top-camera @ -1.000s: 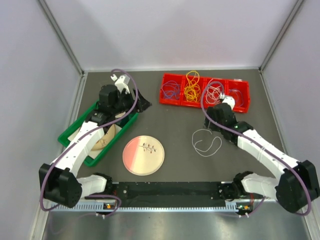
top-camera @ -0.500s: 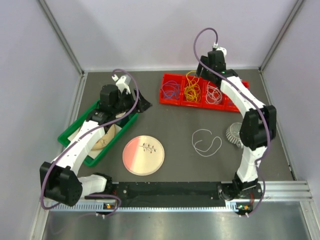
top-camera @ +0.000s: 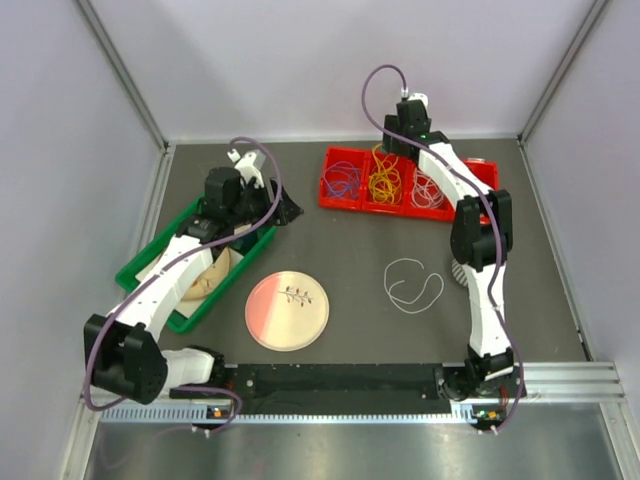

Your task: Untangle the cables

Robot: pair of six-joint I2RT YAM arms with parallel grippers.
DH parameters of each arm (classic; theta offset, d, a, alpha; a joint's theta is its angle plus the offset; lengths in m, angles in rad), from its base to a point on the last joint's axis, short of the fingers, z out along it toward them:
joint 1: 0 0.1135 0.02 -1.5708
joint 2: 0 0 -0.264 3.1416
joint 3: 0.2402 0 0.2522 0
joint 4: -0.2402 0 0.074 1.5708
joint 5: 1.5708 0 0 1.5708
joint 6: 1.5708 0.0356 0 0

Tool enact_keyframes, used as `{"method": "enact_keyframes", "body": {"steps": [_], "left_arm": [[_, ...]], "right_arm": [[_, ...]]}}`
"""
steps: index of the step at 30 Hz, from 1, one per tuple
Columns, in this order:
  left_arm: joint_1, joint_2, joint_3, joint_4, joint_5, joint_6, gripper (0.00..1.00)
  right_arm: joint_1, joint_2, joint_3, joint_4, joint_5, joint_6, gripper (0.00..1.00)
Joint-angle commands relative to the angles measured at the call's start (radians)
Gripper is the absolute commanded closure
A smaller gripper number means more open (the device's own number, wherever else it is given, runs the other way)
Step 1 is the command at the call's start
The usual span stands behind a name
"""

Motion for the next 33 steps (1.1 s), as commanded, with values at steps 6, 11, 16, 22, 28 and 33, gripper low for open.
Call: {"method": "enact_keyframes", "body": {"steps": [6,11,16,22,28,33], "left_arm": [[0.005,0.035,0.045,0.024,-0.010,0.009,0.30],[0.005,0.040,0.045,0.019,-0.013,0.006,0.31],[0.005,0.035,0.042,0.018,-0.024,0.007,0.31],[0.005,0.041,0.042,0.019,-0.017,0.006,0.31],[0.005,0.040,0.042,0.019,-0.020,0.004,0.31],[0.005,0.040,0.041,0.019,-0.019,0.004,0.31]], "right_arm": [[-0.006,0.090,0.169,0.025,-0.037,-0.097,0.33],[-0.006,0.136,0.222,0.025,-0.069,-0.097,0.40],[-0.006,0.158,0.251,0.020,-0.071,-0.100,0.44],[-0.006,0.171,0.256,0.014,-0.074,-0.103,0.45],[-0.006,0.180,0.264,0.013,-0.068,-0.106,0.48],[-0.006,0.191,0.270,0.013,-0.068,-0.106,0.48]]}}
